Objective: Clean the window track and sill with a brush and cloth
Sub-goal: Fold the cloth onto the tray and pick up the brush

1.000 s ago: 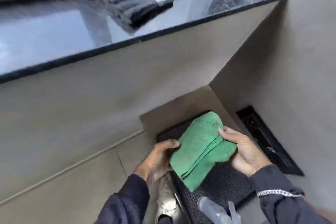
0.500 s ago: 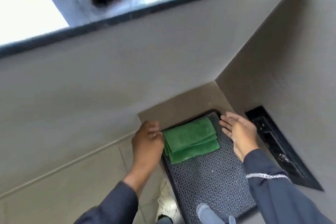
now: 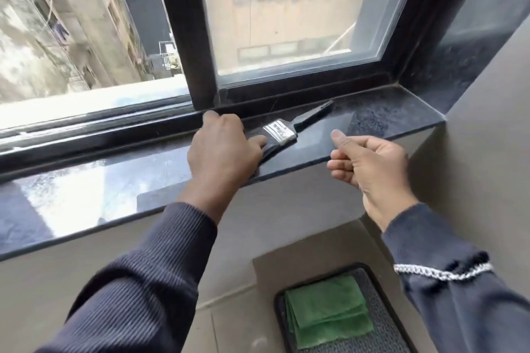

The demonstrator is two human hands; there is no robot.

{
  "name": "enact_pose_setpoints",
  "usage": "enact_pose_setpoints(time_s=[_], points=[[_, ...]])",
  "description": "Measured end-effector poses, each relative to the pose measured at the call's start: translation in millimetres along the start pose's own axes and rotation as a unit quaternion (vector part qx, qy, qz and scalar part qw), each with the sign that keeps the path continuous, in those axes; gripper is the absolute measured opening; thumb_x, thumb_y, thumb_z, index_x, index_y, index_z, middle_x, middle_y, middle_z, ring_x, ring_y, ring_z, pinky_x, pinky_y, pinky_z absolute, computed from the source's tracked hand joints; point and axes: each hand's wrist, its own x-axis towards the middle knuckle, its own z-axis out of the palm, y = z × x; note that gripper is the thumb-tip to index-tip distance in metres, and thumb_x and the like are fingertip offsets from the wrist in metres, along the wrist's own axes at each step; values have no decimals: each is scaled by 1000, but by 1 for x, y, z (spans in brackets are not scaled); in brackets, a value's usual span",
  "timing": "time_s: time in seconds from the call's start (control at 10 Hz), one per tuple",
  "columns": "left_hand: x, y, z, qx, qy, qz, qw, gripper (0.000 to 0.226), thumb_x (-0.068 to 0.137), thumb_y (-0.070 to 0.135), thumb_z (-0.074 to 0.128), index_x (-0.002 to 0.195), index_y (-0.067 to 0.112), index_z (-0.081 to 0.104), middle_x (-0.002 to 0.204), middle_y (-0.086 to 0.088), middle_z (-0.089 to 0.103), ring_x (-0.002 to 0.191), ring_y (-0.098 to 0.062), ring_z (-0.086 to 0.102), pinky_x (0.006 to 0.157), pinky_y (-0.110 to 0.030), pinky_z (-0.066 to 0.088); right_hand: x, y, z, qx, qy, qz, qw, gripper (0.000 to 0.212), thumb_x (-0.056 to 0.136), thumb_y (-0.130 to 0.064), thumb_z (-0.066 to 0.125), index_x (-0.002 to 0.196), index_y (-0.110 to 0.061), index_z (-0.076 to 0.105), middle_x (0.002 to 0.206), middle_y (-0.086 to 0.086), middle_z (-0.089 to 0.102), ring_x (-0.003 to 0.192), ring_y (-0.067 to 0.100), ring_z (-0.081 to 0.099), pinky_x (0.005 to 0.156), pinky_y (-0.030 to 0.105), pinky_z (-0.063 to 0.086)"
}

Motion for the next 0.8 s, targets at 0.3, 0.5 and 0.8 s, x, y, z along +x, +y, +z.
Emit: enact_pose_setpoints(time_s=[0.3, 0.5, 0.8], points=[[-99, -11, 22, -242, -55, 150, 957, 14, 77, 28, 71, 70, 24, 59, 60, 10, 62, 55, -1, 55, 49, -9, 36, -56, 23, -58, 68, -93, 58, 992, 40, 74, -38, 76, 104, -14, 66, 90, 3, 71, 62, 11, 59, 46, 20, 40], [-219, -46, 184, -275, -277, -10, 921, 20, 76, 14, 75, 69, 19, 56, 60, 8, 58, 55, -4, 50, 57, -25, 40, -96, 154, -156, 90, 41, 288, 952, 9, 89, -5, 62, 82, -10, 61, 67, 2, 63, 51, 7, 50, 41, 16, 35], [-325, -92, 326, -145, -354, -112, 917, 17, 80, 3, 60, 91, 16, 62, 92, -7, 69, 88, -29, 63, 78, -42, 54, -117, 345, -227, 53, 173, 468, 865, 15, 90, 5, 59, 100, -5, 55, 81, 12, 58, 70, 18, 61, 51, 21, 56]])
